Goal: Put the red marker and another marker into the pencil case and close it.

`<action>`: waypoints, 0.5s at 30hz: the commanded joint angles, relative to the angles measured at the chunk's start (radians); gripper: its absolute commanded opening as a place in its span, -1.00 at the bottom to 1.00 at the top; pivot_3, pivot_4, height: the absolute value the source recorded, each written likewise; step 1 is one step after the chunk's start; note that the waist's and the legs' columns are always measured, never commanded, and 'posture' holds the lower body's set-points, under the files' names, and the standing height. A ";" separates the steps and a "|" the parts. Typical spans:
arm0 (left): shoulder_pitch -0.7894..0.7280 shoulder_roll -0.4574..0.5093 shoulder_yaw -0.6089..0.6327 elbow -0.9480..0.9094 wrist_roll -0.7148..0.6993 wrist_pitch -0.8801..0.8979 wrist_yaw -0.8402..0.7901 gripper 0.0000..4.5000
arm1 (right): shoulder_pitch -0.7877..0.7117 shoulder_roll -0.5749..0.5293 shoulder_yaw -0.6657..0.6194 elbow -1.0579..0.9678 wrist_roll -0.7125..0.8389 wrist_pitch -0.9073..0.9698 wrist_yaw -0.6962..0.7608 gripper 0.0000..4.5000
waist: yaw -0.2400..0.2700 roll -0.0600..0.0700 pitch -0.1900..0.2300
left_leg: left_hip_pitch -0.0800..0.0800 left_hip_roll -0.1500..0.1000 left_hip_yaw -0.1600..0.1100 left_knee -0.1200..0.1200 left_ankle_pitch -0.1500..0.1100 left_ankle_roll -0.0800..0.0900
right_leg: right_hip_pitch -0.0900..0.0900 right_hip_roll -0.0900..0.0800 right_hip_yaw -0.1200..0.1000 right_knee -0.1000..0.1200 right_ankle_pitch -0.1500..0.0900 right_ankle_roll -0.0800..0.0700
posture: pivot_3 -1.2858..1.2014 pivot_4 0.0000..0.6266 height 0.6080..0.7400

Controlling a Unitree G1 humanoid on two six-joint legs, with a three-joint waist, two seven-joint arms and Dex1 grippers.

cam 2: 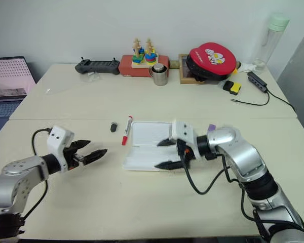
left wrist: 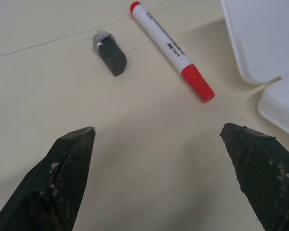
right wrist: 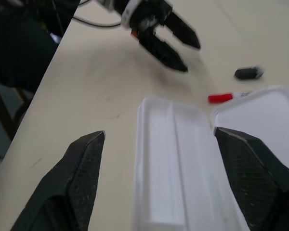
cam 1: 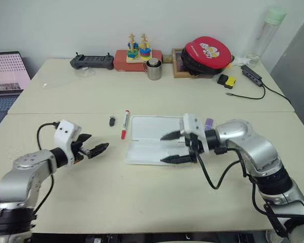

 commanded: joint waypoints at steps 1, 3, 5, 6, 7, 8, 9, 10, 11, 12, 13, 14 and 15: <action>-0.068 -0.041 -0.058 0.008 0.027 -0.016 0.013 1.00 | -0.026 0.004 -0.040 -0.013 0.025 0.004 -0.053 0.99 | -0.001 0.000 0.000 | 0.000 0.000 0.000 0.000 0.000 0.000 | 0.000 0.000 0.000 0.000 0.000 0.000 | 0.03 -0.52 1.00; -0.102 -0.062 -0.079 0.033 0.039 -0.018 0.020 1.00 | -0.032 0.004 -0.047 -0.013 0.032 0.006 -0.074 0.99 | -0.007 0.000 0.000 | 0.000 0.000 0.001 0.000 0.000 0.000 | -0.001 0.000 0.000 0.000 0.000 0.000 | 0.03 -0.52 1.00; -0.120 -0.072 -0.093 0.052 0.047 -0.016 0.019 1.00 | -0.035 0.001 -0.053 -0.018 0.042 0.011 -0.088 0.99 | -0.009 0.000 0.000 | 0.000 0.000 0.001 0.000 0.000 0.000 | -0.001 0.000 0.000 0.001 0.000 0.000 | 0.03 -0.52 1.00; -0.125 -0.074 -0.098 0.057 0.049 -0.014 0.018 1.00 | -0.036 0.000 -0.055 -0.020 0.046 0.013 -0.093 0.99 | -0.010 0.000 0.000 | 0.000 0.001 0.001 0.000 0.000 0.000 | -0.001 0.000 0.000 0.001 0.000 0.000 | 0.03 -0.52 1.00; -0.127 -0.077 -0.105 0.060 0.051 -0.011 0.016 1.00 | -0.037 -0.003 -0.056 -0.022 0.050 0.015 -0.097 0.99 | -0.013 0.000 0.000 | 0.000 0.001 0.001 0.000 0.000 0.000 | -0.001 0.000 0.000 0.001 0.000 0.000 | 0.03 -0.52 1.00; -0.132 -0.080 -0.115 0.067 0.059 -0.007 0.019 1.00 | -0.038 -0.004 -0.060 -0.024 0.054 0.017 -0.102 0.99 | -0.014 0.000 0.000 | 0.000 0.001 0.002 0.000 0.000 0.000 | -0.001 0.000 0.000 0.001 0.000 0.000 | 0.03 -0.52 1.00; -0.140 -0.084 -0.129 0.083 0.077 0.001 0.036 1.00 | -0.039 -0.005 -0.066 -0.026 0.057 0.020 -0.109 0.99 | -0.014 0.000 0.000 | 0.000 0.001 0.002 0.000 0.000 0.000 | -0.002 0.000 0.000 0.001 0.000 0.000 | 0.03 -0.52 1.00; -0.145 -0.086 -0.135 0.092 0.087 0.007 0.045 1.00 | -0.040 -0.006 -0.071 -0.027 0.059 0.021 -0.116 0.99 | -0.013 0.000 0.000 | 0.000 0.001 0.002 0.000 0.000 0.000 | -0.002 0.000 0.000 0.001 0.000 0.000 | 0.03 -0.52 1.00; -0.149 -0.088 -0.136 0.098 0.091 0.013 0.052 0.92 | -0.041 -0.008 -0.074 -0.026 0.061 0.022 -0.121 0.99 | -0.012 0.000 0.000 | 0.000 0.001 0.002 0.000 0.000 0.000 | -0.002 0.000 0.000 0.001 0.000 0.000 | 0.03 -0.52 1.00; -0.148 -0.088 -0.133 0.098 0.093 0.014 0.054 0.83 | -0.040 -0.010 -0.077 -0.027 0.065 0.023 -0.127 1.00 | -0.012 0.000 0.000 | 0.000 0.001 0.002 0.000 0.000 0.000 | -0.002 0.000 0.000 0.001 0.000 0.000 | 0.03 -0.52 1.00; -0.144 -0.086 -0.128 0.089 0.090 0.010 0.050 0.79 | -0.040 -0.015 -0.079 -0.027 0.068 0.023 -0.130 1.00 | -0.012 0.000 0.000 | 0.000 0.000 0.002 0.000 0.000 0.000 | -0.001 0.000 0.000 0.001 0.000 0.000 | 0.03 -0.52 1.00; -0.139 -0.085 -0.120 0.078 0.085 0.007 0.045 0.68 | -0.039 -0.019 -0.080 -0.027 0.071 0.024 -0.134 1.00 | -0.012 0.000 0.000 | 0.000 0.000 0.002 0.000 0.000 0.000 | -0.002 0.000 0.000 0.001 0.000 0.000 | 0.03 -0.52 1.00; -0.132 -0.083 -0.109 0.064 0.075 0.003 0.038 0.60 | -0.038 -0.023 -0.081 -0.026 0.074 0.023 -0.136 1.00 | -0.012 0.000 0.000 | 0.000 0.000 0.002 0.000 0.000 0.000 | -0.001 0.000 0.000 0.001 0.000 0.000 | 0.03 -0.52 1.00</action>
